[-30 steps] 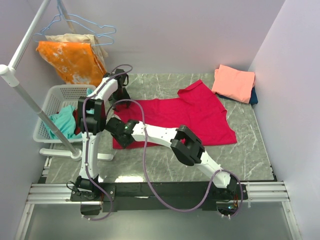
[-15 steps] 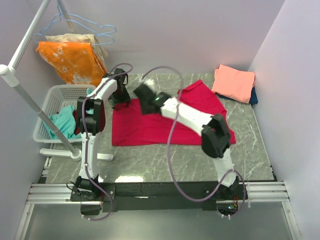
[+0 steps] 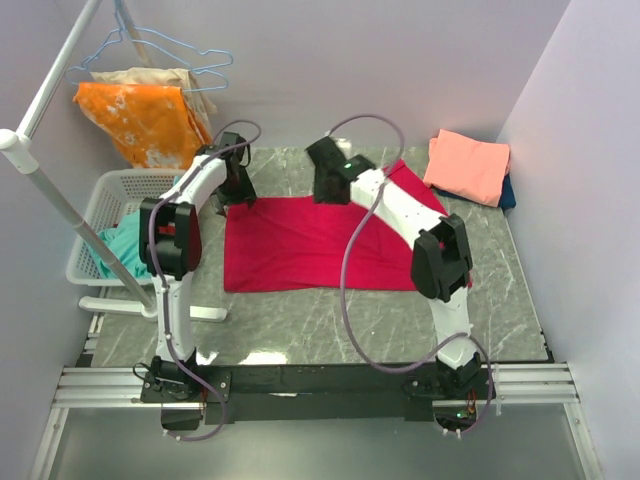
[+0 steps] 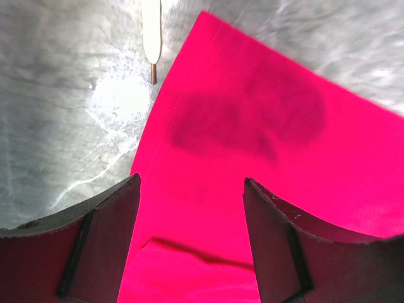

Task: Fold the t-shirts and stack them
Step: Fold the tshirt

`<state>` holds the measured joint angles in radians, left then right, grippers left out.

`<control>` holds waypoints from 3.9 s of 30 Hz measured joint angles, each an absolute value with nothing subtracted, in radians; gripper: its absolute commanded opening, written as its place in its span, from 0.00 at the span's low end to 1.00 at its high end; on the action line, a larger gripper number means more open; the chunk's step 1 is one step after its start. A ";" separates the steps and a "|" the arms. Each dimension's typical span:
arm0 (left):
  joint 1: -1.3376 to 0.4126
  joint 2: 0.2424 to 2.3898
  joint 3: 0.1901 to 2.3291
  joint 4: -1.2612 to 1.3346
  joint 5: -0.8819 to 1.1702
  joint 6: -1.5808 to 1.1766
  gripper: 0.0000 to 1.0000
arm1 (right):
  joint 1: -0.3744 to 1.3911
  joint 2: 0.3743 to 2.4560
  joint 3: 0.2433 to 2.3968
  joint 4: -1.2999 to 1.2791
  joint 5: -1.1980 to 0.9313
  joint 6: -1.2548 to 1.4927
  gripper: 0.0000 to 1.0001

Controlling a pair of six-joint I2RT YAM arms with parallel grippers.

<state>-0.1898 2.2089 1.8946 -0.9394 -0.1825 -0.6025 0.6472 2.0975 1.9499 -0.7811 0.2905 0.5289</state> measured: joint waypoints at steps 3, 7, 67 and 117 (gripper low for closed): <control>-0.191 2.178 1.897 -0.933 -0.190 -0.606 0.72 | 0.554 2.115 1.979 -0.803 0.255 0.543 0.51; -0.191 2.178 1.930 -0.925 -0.210 -0.627 0.71 | 0.434 2.144 2.020 -0.819 0.229 0.550 0.51; -0.222 2.359 1.984 -0.810 -0.412 -0.670 0.01 | 0.129 2.394 2.225 -0.770 0.129 0.639 0.50; -0.292 2.217 1.975 -0.840 -0.364 -0.609 0.01 | 0.011 2.664 2.410 -0.438 0.008 0.786 0.43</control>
<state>-0.2916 2.2166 1.9755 -0.8402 -0.3641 -0.6090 0.0109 2.6644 2.4104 -0.4377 0.0082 0.7856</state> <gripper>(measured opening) 0.096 0.444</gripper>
